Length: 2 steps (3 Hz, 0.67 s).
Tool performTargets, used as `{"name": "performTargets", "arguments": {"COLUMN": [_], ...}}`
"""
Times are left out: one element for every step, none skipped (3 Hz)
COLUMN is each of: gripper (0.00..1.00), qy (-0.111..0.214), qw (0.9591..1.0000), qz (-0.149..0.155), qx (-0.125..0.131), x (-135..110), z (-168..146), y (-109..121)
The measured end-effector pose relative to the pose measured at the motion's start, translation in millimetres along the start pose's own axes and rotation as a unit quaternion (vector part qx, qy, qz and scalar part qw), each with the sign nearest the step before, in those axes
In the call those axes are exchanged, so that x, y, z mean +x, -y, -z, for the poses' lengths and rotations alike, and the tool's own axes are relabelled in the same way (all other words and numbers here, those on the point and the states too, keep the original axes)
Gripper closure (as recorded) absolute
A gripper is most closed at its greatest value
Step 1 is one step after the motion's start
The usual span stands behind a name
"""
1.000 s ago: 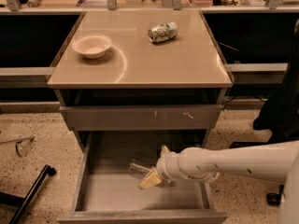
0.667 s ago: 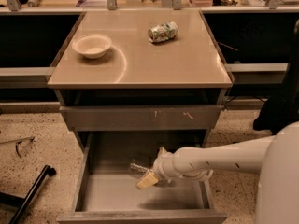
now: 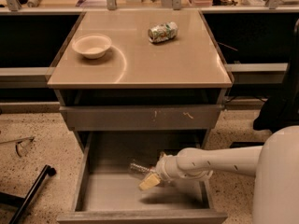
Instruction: Pick water bottle from middle drawer and place on counter
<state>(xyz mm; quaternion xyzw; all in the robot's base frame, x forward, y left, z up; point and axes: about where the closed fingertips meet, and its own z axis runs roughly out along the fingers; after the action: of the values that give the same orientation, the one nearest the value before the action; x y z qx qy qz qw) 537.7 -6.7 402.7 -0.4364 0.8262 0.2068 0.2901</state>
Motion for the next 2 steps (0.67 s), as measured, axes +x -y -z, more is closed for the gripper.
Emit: {"name": "performTargets", "arguments": {"gripper": [0.0,0.0], "qy": [-0.006,-0.018], "qw": [1.0,0.9998], "qz": [-0.005,-0.007], "qx": [0.0,0.001], "x": [6.4,14.4], "z": [-7.1,-16.7], "y": [3.8,6.8]}}
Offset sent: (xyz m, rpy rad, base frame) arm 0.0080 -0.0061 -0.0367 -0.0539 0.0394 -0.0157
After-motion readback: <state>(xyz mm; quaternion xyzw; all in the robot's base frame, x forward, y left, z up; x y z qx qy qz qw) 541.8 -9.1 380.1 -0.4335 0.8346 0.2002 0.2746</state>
